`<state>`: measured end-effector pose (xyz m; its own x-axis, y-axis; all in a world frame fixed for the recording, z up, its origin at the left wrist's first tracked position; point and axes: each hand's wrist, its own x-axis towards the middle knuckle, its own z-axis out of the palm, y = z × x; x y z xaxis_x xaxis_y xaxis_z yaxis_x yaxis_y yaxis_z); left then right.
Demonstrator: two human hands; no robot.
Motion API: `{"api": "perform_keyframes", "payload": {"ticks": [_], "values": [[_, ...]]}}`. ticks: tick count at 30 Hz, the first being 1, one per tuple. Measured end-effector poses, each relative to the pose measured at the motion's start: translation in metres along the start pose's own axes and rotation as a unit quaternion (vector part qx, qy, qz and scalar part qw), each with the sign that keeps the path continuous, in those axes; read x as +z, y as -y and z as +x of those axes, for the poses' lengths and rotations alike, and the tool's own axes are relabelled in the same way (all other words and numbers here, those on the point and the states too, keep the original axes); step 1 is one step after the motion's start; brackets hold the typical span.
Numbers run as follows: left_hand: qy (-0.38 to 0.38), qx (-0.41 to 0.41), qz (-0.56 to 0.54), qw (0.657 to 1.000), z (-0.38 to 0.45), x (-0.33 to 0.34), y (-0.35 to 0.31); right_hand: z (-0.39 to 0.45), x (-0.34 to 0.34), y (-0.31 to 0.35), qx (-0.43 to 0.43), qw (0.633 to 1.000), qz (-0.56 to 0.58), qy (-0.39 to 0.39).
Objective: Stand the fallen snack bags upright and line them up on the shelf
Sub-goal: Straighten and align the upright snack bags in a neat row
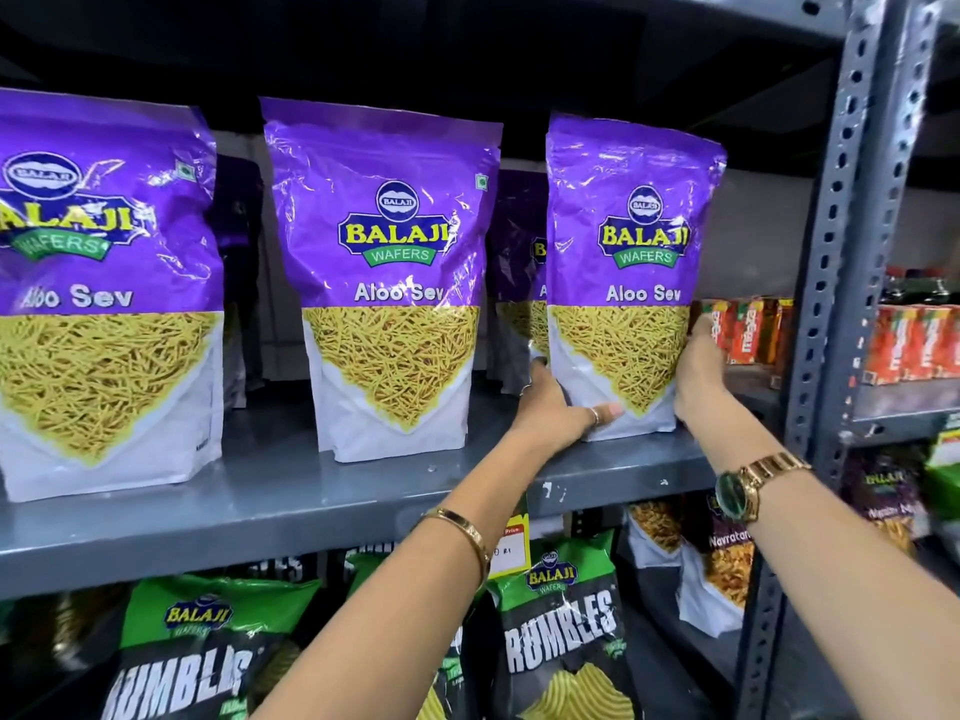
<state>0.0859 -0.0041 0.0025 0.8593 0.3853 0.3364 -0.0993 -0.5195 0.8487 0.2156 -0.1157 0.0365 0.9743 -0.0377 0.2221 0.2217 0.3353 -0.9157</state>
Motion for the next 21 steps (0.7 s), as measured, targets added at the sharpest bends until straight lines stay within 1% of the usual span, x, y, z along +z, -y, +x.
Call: {"api": "perform_keyframes", "payload": {"ticks": [2,5,9,13,21], "values": [[-0.001,-0.007,0.008,1.000,-0.001,0.000,-0.001,-0.003,-0.003,-0.010,0.024,0.999,0.016,0.038],[-0.005,-0.007,0.013,1.000,0.001,-0.001,-0.001,-0.011,-0.004,-0.015,0.033,0.997,0.039,0.059],[-0.001,0.004,0.029,1.000,0.002,0.002,0.001,-0.016,-0.005,-0.015,0.034,0.995,0.005,0.094],[0.003,0.010,0.042,0.999,0.001,0.005,-0.001,-0.018,-0.004,-0.016,0.014,0.994,-0.025,0.103],[0.016,0.005,0.051,0.999,-0.002,0.002,-0.003,-0.019,-0.007,-0.019,0.018,0.996,-0.037,0.084]]}}
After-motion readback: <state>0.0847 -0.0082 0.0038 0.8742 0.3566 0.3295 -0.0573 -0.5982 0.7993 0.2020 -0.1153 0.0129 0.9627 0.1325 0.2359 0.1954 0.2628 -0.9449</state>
